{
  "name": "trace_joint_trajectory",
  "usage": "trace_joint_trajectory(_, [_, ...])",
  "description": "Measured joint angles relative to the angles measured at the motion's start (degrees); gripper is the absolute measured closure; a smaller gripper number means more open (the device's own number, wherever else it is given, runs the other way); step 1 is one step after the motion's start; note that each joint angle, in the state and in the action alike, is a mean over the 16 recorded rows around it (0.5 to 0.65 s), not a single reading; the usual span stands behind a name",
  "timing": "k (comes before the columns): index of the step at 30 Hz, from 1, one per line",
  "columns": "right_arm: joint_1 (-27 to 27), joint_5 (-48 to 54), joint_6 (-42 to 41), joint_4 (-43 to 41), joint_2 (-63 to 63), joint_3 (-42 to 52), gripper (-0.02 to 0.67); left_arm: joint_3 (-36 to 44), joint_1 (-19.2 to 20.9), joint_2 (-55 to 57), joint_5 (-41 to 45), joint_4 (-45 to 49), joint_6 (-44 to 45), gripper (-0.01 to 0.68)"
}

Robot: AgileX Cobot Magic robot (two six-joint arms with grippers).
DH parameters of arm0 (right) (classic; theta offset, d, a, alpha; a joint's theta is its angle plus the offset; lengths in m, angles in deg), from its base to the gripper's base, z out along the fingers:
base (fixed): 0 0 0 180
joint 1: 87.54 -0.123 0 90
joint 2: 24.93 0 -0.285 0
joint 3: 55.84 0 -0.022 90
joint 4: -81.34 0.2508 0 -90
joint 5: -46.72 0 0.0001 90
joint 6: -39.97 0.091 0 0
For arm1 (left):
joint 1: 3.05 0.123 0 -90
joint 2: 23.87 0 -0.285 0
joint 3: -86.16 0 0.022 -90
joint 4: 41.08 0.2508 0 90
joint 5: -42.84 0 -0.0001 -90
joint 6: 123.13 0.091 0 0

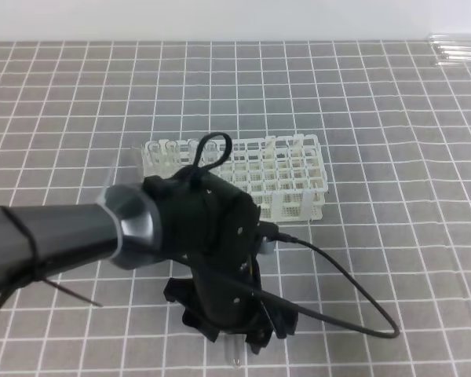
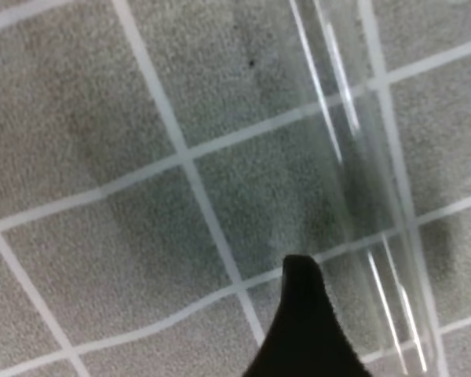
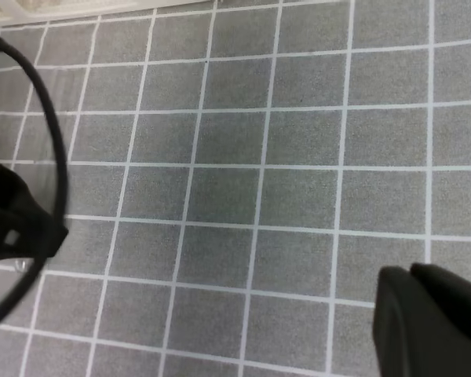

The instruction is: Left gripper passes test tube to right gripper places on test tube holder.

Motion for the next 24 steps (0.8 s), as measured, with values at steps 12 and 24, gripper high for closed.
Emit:
trace_joint_trajectory(12, [0.0,-0.2,0.0,0.3,0.0,-0.1,0.662,-0.8,0.0,2.3,1.0,2.6,0.1,0.318])
trace_joint_trajectory(24, [0.0,-0.3,0.0,0.4,0.0,-0.1,0.662,-0.9,0.0,2.4,1.7,4.5,0.8,0.499])
